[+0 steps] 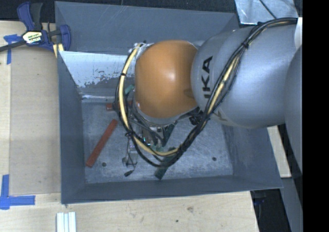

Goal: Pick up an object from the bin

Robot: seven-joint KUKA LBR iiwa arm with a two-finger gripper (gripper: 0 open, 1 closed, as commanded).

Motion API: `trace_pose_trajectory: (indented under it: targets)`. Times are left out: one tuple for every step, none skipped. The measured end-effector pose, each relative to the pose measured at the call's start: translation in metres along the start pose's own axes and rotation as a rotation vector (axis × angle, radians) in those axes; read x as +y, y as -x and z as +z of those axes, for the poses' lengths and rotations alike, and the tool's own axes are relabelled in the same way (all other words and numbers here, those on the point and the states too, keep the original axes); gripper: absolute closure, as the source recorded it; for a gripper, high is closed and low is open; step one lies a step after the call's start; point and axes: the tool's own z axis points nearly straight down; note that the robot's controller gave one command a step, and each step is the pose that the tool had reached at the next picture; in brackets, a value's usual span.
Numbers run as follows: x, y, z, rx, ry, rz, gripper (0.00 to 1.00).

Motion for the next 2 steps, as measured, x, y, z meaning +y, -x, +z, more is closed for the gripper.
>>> trace_pose_trajectory:
  targets:
    - [0.000,0.003,-0.003,-0.009,0.002,-0.009,0.00]
    - [0.031,0.054,0.080,-0.017,0.001,-0.470,0.00]
